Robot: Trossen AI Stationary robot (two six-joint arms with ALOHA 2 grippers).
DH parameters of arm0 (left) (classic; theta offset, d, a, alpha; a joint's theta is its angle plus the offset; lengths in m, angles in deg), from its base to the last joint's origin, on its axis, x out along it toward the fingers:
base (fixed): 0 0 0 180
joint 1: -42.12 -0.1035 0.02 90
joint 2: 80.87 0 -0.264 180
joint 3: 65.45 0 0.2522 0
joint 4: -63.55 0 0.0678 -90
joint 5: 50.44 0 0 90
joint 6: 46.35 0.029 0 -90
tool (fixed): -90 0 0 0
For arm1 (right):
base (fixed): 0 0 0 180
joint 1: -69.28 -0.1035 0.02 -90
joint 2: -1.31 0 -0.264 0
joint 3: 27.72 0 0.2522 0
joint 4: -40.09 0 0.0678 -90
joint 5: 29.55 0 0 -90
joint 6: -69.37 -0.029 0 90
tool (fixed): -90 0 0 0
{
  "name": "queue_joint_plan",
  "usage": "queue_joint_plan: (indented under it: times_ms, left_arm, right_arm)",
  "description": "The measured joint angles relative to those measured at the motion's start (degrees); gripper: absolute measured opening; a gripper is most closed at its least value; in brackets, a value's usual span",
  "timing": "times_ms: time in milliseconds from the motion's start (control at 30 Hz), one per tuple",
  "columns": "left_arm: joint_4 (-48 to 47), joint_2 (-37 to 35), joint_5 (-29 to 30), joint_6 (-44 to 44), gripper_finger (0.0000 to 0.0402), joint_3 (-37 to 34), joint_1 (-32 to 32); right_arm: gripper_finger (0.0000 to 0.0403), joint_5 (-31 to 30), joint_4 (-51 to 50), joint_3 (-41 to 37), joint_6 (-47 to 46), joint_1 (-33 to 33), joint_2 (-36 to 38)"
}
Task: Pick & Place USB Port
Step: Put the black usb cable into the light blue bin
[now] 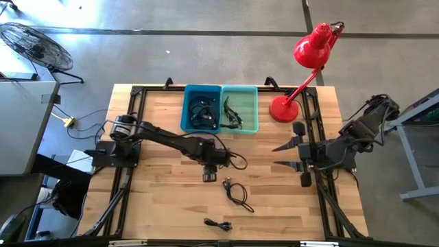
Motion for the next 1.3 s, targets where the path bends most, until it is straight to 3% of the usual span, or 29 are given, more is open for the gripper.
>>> queue_joint_plan:
  times_ms: [600,700,867,1300]
  left_arm:
    - [-0.1,5.9,-4.9,5.1,0.0167,0.2,-4.1]
    - [-0.3,6.6,-4.9,6.1,0.0138,0.2,-4.1]
    - [-0.3,6.6,-5.6,8.8,0.0022,0.1,-4.5]
    - [-3.7,1.8,-6.9,10.6,0.0005,-0.3,-4.5]
  right_arm:
    - [0.0153,1.6,1.0,0.0,-1.5,-0.9,-2.4]
    - [0.0153,1.2,1.1,0.0,-1.3,-1.6,-2.4]
    - [0.0153,-0.6,1.2,0.0,-0.1,-2.4,-2.4]
    - [0.0153,-1.0,-0.3,0.0,2.1,-2.4,-2.0]
